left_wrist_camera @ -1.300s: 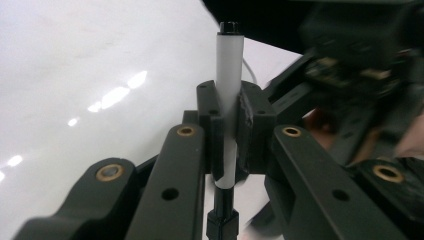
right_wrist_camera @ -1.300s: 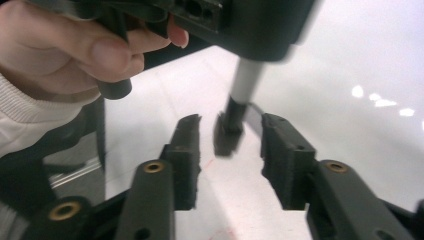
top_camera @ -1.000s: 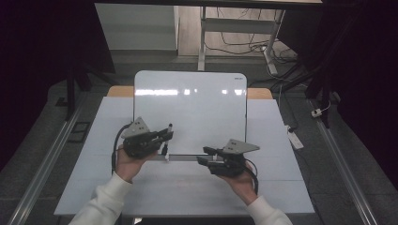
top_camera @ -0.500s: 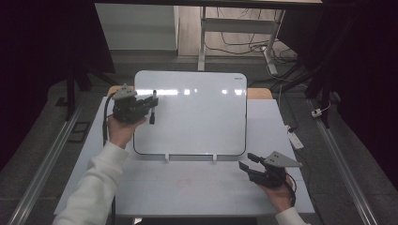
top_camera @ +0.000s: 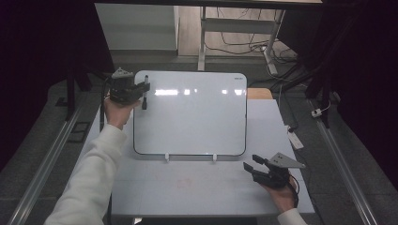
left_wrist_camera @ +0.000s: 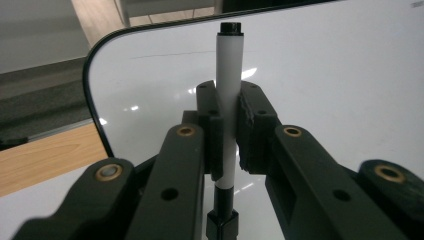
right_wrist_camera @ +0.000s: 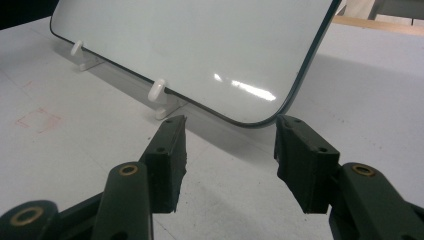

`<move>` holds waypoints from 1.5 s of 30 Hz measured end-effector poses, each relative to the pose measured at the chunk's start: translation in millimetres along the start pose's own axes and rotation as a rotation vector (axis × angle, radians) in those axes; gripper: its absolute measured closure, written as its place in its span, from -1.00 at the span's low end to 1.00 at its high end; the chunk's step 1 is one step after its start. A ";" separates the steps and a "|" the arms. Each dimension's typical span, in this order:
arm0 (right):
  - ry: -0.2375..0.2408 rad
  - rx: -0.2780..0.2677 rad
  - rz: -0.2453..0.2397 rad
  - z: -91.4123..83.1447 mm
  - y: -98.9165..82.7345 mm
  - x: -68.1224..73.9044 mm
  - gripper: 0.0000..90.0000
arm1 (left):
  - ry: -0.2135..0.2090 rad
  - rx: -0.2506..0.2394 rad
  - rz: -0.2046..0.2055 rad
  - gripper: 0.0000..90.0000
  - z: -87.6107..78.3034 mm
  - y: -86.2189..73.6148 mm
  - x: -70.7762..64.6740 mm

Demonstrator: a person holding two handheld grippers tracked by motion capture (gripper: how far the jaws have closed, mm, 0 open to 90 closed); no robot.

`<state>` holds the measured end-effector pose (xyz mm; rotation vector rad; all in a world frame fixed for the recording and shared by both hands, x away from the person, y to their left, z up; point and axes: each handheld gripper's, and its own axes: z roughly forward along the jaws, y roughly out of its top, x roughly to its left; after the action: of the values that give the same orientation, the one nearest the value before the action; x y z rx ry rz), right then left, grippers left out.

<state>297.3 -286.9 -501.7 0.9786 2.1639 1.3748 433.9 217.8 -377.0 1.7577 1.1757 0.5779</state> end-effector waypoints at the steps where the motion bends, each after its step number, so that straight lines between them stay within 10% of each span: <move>1: 0.000 0.000 0.001 0.0 -0.1 0.0 0.03 | 0.004 0.007 0.000 0.78 2.3 0.2 0.6; 17: 0.013 0.015 0.006 2.8 -3.4 -0.2 0.03 | 0.134 0.018 0.081 0.75 27.0 0.0 -4.6; 28: 0.022 0.017 0.014 3.7 -5.3 -1.5 0.03 | 0.144 -0.002 0.128 0.47 23.0 0.9 -10.2; 37: 0.011 0.024 -0.003 3.8 -5.8 -2.8 0.02 | -0.012 0.005 0.132 0.03 -7.6 -7.0 -15.7; 45: 0.006 0.017 -0.038 3.9 -5.2 -3.7 -0.02 | -0.100 0.059 0.166 -0.13 -44.2 -51.1 -28.0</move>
<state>300.5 -288.6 -508.2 0.9366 2.1906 1.3453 363.8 218.2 -398.0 1.9251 0.9933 0.5507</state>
